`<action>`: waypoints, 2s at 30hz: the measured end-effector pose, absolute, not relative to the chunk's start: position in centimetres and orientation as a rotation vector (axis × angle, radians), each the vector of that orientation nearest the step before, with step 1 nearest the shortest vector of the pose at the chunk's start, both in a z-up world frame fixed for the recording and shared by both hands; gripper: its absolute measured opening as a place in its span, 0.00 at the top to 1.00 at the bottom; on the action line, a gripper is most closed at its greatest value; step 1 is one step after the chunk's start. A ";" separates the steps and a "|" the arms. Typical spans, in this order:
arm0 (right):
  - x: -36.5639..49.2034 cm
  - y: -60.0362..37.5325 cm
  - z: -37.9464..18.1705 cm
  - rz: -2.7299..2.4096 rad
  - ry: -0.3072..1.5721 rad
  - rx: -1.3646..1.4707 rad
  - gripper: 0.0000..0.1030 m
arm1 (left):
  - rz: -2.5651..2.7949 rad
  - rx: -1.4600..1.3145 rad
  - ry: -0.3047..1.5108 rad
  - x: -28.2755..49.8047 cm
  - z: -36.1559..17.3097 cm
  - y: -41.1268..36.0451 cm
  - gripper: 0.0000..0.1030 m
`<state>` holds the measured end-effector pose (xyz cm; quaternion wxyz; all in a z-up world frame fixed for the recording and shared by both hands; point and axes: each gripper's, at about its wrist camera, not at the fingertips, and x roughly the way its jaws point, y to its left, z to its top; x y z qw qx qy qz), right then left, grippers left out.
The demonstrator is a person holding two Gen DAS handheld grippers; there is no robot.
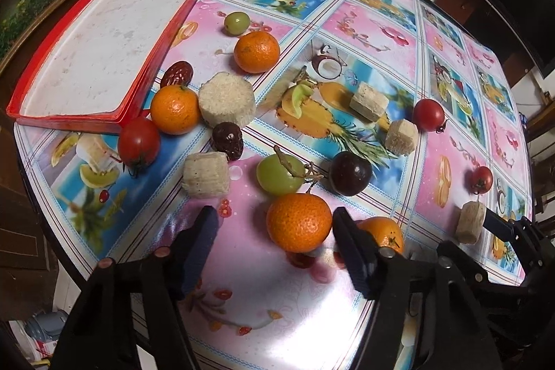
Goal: Organize fruits
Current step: 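Close left tool on the orange while right tool closes on the cream block, then carry orange into red tray and open left tool while right tool drops block there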
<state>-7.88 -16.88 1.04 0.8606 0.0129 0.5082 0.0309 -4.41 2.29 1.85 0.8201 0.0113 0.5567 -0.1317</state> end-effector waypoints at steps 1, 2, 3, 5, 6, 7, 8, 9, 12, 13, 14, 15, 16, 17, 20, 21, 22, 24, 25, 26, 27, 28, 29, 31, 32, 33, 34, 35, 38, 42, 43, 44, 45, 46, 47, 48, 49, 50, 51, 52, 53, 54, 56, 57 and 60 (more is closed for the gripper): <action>-7.9 -16.9 1.0 0.061 1.068 0.027 0.30 | -0.288 0.023 1.186 -4.4 1.9 2.3 0.44; -7.8 -16.9 0.9 0.057 1.069 0.028 0.30 | -0.296 0.021 1.187 -4.4 1.9 2.3 0.46; -7.8 -17.0 0.9 0.053 1.070 0.029 0.32 | -0.311 0.015 1.190 -4.4 2.0 2.2 0.52; -7.8 -17.0 0.8 0.048 1.071 0.028 0.34 | -0.333 0.014 1.197 -4.4 2.0 2.0 0.58; -7.8 -17.0 0.9 0.046 1.070 0.028 0.36 | -0.344 0.018 1.200 -4.5 2.0 1.9 0.62; -7.8 -17.0 0.8 0.045 1.071 0.028 0.38 | -0.359 0.021 1.203 -4.6 2.0 1.7 0.66; -7.8 -17.1 0.8 0.045 1.072 0.029 0.39 | -0.363 0.025 1.206 -4.6 2.0 1.6 0.66; -7.7 -17.1 0.8 0.043 1.074 0.029 0.42 | -0.365 0.032 1.207 -4.7 2.0 1.5 0.66; -7.7 -17.1 0.6 0.037 1.083 0.029 0.45 | -0.373 0.021 1.215 -4.7 2.0 1.7 0.66; -7.7 -17.2 0.6 0.035 1.081 0.029 0.47 | -0.373 0.014 1.218 -4.7 2.0 1.8 0.66; -7.7 -17.2 0.6 0.032 1.080 0.026 0.48 | -0.374 0.012 1.218 -4.7 2.0 1.9 0.66; -7.7 -17.2 0.6 0.030 1.080 0.023 0.53 | -0.374 0.008 1.219 -4.8 2.0 2.0 0.66; -7.7 -17.2 0.7 0.028 1.078 0.019 0.58 | -0.375 0.006 1.220 -4.8 2.0 2.1 0.66; -7.6 -17.3 0.7 0.037 1.076 0.023 0.58 | -0.375 0.005 1.220 -4.9 2.0 2.2 0.66; -7.6 -17.1 0.7 0.041 1.079 0.015 0.59 | -0.373 -0.001 1.222 -5.1 2.1 2.4 0.66; -7.6 -17.1 0.8 0.044 1.080 0.021 0.59 | -0.372 -0.003 1.222 -5.1 2.2 2.5 0.66; -7.7 -17.0 0.8 0.046 1.079 0.024 0.59 | -0.371 -0.005 1.222 -5.2 2.2 2.6 0.66; -7.9 -16.8 1.1 0.055 1.072 0.028 0.59 | -0.371 -0.009 1.220 -5.3 2.4 2.7 0.66; -7.9 -16.6 1.2 0.060 1.068 0.026 0.59 | -0.371 -0.010 1.215 -5.4 2.6 2.8 0.66; -8.0 -16.4 1.4 0.065 1.062 0.022 0.59 | -0.371 -0.010 1.211 -5.4 2.7 2.8 0.66; -8.1 -16.2 1.6 0.071 1.056 0.017 0.59 | -0.373 -0.011 1.206 -5.4 2.9 2.9 0.66; -8.1 -16.0 1.8 0.077 1.050 0.012 0.59 | -0.374 -0.013 1.202 -5.4 3.1 2.9 0.66; -8.1 -15.9 2.0 0.081 1.045 0.010 0.59 | -0.375 -0.014 1.197 -5.5 3.3 3.0 0.66; -8.0 -15.7 2.3 0.085 1.038 0.009 0.59 | -0.376 -0.016 1.185 -5.5 3.7 3.1 0.66; -7.9 -15.7 2.5 0.088 1.035 0.010 0.59 | -0.377 -0.020 1.178 -5.5 3.9 3.3 0.66; -7.8 -15.6 2.7 0.092 1.031 0.013 0.59 | -0.376 -0.024 1.173 -5.4 4.1 3.4 0.66; -7.7 -15.5 2.8 0.095 1.028 0.015 0.59 | -0.373 -0.029 1.165 -5.4 4.4 3.6 0.66; -7.6 -15.4 3.0 0.098 1.025 0.016 0.59 | -0.370 -0.036 1.157 -5.3 4.7 3.9 0.66; -7.3 -15.0 3.5 0.116 1.015 0.015 0.59 | -0.346 -0.074 1.135 -4.6 5.7 5.3 0.66; -6.4 -14.2 4.4 0.151 0.999 0.018 0.59 | -0.304 -0.122 1.104 -3.3 6.9 7.4 0.66; -6.1 -14.0 4.6 0.160 0.995 0.018 0.59 | -0.291 -0.134 1.097 -2.9 7.1 8.0 0.66; -5.8 -13.7 4.8 0.170 0.989 0.016 0.59 | -0.275 -0.149 1.088 -2.3 7.4 8.9 0.66; -5.5 -13.5 5.1 0.179 0.985 0.014 0.59 | -0.261 -0.158 1.082 -2.0 7.6 9.4 0.66; -5.1 -13.2 5.3 0.188 0.979 0.012 0.59 | -0.246 -0.169 1.075 -1.5 7.8 10.1 0.66; -4.7 -12.8 5.7 0.198 0.972 0.010 0.59 | -0.230 -0.180 1.071 -1.0 7.9 10.9 0.66; -4.1 -12.4 6.0 0.213 0.963 0.012 0.59 | -0.219 -0.188 1.067 -0.7 8.0 11.4 0.66; -3.7 -12.1 6.3 0.223 0.959 0.014 0.59 | -0.206 -0.195 1.063 -0.3 8.1 12.1 0.66; -3.2 -11.6 6.5 0.237 0.954 0.016 0.59 | -0.193 -0.200 1.058 0.1 8.2 12.7 0.66; -2.8 -11.2 6.8 0.249 0.951 0.015 0.59 | -0.179 -0.208 1.055 0.7 8.2 13.4 0.66; -2.4 -10.8 6.9 0.260 0.948 0.015 0.59 | -0.168 -0.212 1.054 1.0 8.2 14.0 0.66; -2.1 -10.4 7.1 0.269 0.947 0.014 0.59 | -0.157 -0.216 1.054 1.4 8.2 14.5 0.66; -1.6 -9.8 7.2 0.282 0.945 0.010 0.59 | -0.144 -0.222 1.052 1.9 8.1 15.2 0.66; -0.9 -8.9 7.5 0.306 0.942 0.005 0.59 | -0.122 -0.235 1.052 2.6 7.9 16.4 0.66; -0.4 -8.2 7.6 0.321 0.940 0.004 0.59 | -0.108 -0.241 1.052 3.1 7.8 17.1 0.66; 1.1 -6.5 7.8 0.359 0.939 0.011 0.59 | -0.079 -0.247 1.054 4.2 7.6 18.8 0.66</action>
